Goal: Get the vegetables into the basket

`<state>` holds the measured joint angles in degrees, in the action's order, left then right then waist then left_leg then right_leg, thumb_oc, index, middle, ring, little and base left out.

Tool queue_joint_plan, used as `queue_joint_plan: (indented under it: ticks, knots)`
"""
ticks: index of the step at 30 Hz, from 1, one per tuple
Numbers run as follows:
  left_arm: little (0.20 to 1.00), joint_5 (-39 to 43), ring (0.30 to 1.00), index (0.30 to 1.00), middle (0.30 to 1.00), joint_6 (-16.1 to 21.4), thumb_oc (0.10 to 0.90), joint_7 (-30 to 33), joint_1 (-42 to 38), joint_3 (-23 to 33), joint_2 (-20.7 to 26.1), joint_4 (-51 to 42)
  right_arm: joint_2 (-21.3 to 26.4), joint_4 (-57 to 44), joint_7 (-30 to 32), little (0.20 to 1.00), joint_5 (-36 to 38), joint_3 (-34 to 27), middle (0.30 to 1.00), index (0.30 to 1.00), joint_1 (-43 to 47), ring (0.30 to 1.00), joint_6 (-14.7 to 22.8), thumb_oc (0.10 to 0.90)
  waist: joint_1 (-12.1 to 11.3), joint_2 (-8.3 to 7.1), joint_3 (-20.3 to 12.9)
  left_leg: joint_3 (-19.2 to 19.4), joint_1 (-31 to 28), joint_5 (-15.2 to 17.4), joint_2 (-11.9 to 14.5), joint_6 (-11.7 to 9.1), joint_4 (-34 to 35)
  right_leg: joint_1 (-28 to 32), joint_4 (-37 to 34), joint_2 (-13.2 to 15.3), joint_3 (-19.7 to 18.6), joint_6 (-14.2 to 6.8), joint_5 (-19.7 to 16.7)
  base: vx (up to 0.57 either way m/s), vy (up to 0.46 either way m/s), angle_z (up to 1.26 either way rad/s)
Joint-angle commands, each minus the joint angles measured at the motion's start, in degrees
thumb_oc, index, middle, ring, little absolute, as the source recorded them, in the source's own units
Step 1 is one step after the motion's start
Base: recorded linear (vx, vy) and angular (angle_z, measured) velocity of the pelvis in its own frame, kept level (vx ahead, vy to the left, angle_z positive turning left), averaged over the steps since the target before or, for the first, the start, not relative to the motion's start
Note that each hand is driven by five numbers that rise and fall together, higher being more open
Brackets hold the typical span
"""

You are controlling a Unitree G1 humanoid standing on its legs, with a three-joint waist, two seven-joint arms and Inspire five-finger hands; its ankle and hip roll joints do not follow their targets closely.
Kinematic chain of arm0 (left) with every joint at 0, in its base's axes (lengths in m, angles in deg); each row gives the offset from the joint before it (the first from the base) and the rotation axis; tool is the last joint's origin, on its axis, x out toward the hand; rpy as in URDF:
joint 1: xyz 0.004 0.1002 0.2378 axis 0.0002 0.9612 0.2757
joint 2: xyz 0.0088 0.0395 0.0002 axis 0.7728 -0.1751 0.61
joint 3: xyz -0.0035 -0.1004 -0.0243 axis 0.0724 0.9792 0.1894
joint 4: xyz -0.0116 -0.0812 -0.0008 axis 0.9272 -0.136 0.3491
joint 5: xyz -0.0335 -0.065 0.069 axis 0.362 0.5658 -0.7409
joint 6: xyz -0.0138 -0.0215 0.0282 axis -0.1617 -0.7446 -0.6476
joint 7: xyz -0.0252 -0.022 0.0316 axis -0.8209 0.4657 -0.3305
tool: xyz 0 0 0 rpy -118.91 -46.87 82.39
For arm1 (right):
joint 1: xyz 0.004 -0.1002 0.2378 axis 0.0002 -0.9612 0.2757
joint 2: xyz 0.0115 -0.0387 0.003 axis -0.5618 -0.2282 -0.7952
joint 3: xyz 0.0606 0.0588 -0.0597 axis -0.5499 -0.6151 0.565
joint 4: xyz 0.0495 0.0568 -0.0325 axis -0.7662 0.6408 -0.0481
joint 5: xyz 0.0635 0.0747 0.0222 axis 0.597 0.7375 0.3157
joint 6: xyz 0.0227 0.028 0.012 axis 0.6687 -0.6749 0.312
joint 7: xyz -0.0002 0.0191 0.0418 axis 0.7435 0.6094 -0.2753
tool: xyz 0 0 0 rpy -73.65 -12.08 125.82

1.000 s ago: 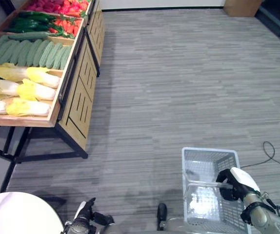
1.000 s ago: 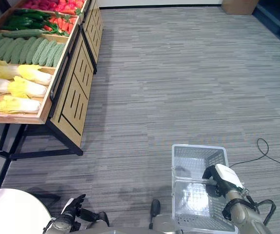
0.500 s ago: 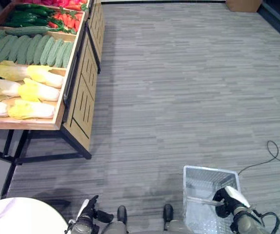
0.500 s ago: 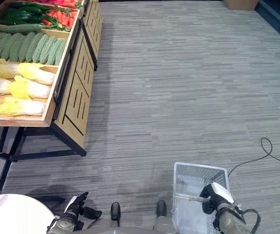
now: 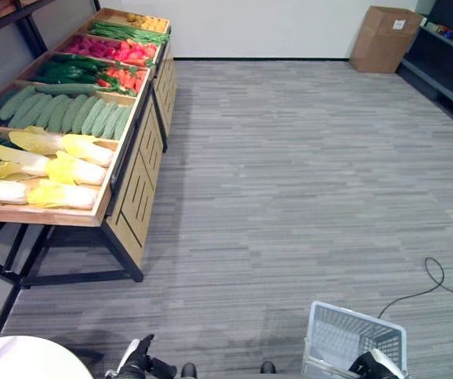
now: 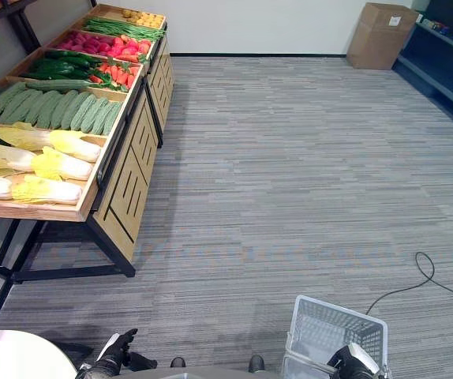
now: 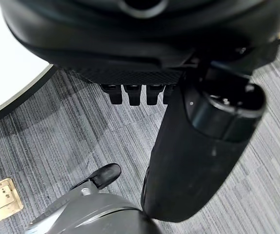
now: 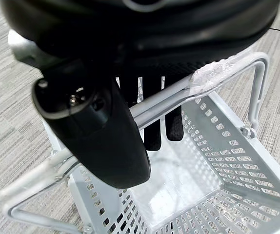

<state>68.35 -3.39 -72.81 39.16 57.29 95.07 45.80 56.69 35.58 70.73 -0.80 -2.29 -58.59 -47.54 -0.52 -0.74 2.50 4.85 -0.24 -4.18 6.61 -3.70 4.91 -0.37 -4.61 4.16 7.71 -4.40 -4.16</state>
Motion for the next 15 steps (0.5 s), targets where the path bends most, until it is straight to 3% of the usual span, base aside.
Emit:
queue_joint_plan:
  ticks: [1, 5, 7, 12, 15]
  knots:
    - [1.0, -1.21, 1.0, 1.0, 1.0, 0.58, 0.9, 1.74, -4.47, -0.33, 0.22, 1.73, 1.0, -1.13, 1.82, 0.3, 2.6, -0.23, 0.3, 0.3, 4.76, 0.3, 1.59, 0.4, -0.25, -1.27, 4.18, -2.23, 1.29, 0.03, 1.85, -1.78, -3.05, -1.74, 7.03, 1.38, -0.1, -2.67, 4.34, -0.03, -0.204, 0.13]
    - [1.0, 0.12, 1.0, 1.0, 1.0, 0.14, 0.9, 2.47, -5.31, 0.33, 0.52, 1.4, 2.1, -2.08, 2.87, 0.3, 3.02, -0.52, 0.3, 0.3, 4.71, 0.3, 1.92, 0.4, -0.45, -1.07, 6.12, -3.88, 4.72, -0.75, 3.23, -2.93, -7.92, -1.92, 7.28, 0.04, 1.35, -1.19, 5.15, -0.01, -0.235, 0.17]
    - [1.0, 0.36, 1.0, 1.0, 1.0, 0.02, 0.9, 2.89, -5.48, 0.66, 0.37, 1.29, 3.15, -2.46, 3.28, 0.3, 3.52, -1.31, 0.3, 0.3, 4.71, 0.3, 1.84, 0.4, -0.47, -0.93, 7.52, -3.85, 7.92, -1.89, 2.96, -3.84, -15.16, -0.66, 7.05, -0.4, 2.51, -0.18, 5.72, 0.05, -0.208, 0.27]
    - [1.0, 1.01, 1.0, 1.0, 1.0, -0.04, 0.9, 3.77, -5.09, 0.92, -0.07, 1.85, 4.34, -4.24, 3.97, 0.3, 3.98, -1.64, 0.3, 0.3, 4.52, 0.3, 2.05, 0.4, -1.13, -0.55, 8.25, -4.6, 11.34, -2.29, 1.24, -2.87, -12.13, -0.06, 7.76, -0.42, 2.64, -0.12, 7.31, 0.11, -0.04, 0.14]
    - [1.0, 1.08, 1.0, 1.0, 1.0, -0.1, 0.9, 4.06, -4.92, 0.97, -0.26, 2.35, 4.25, -4.73, 4.33, 0.3, 3.53, -1.0, 0.3, 0.3, 4.7, 0.3, 1.98, 0.4, -1.74, -0.46, 8.05, -4.3, 14.75, -5.7, 1.97, -2.76, -8.09, 0.63, 8.41, -0.99, 2.24, -0.23, 8.56, 0.18, 0.04, 0.28]
